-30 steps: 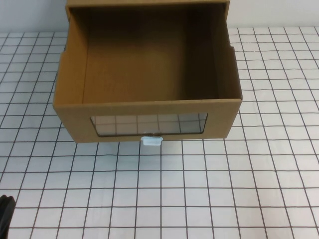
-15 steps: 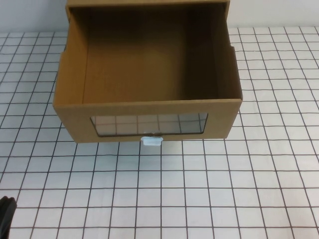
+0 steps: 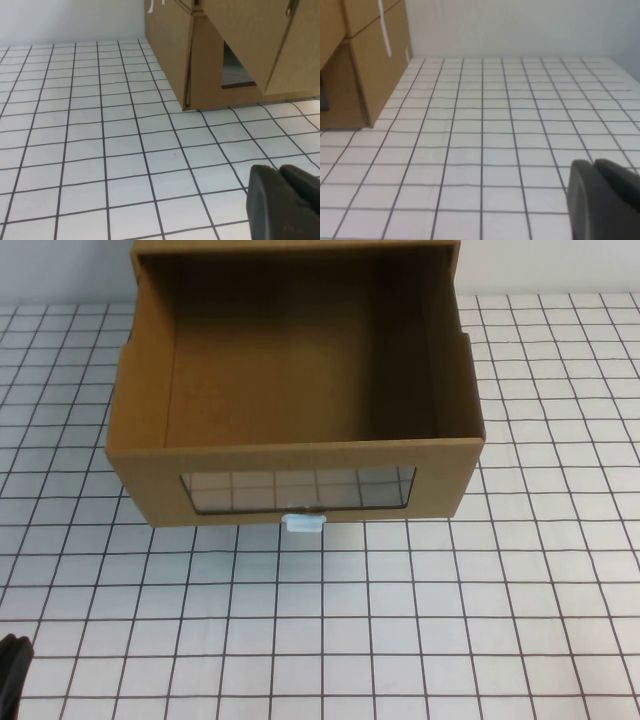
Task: Open the shoe box
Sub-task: 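Pull the top drawer of the cardboard box fully open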
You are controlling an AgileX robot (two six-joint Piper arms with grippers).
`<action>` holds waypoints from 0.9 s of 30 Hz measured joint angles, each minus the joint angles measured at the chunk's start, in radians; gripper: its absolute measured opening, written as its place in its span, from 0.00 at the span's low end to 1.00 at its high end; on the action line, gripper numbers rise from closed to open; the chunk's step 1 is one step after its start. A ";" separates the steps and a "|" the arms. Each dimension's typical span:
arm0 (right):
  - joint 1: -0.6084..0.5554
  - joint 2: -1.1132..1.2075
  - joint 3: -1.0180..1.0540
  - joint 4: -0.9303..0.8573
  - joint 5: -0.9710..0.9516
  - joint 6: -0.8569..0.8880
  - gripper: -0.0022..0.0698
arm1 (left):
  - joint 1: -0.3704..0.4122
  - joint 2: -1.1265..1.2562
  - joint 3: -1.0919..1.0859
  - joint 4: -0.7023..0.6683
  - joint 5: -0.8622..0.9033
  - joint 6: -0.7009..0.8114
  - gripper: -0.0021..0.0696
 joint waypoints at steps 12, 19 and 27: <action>0.008 -0.002 0.000 0.149 0.164 -0.223 0.01 | 0.000 0.000 0.000 0.000 0.000 0.000 0.03; 0.008 -0.004 0.000 0.154 0.168 -0.234 0.01 | 0.000 0.000 0.000 0.000 0.000 0.000 0.03; 0.008 -0.006 0.000 0.154 0.168 -0.234 0.01 | 0.000 0.000 0.000 0.000 0.000 0.000 0.03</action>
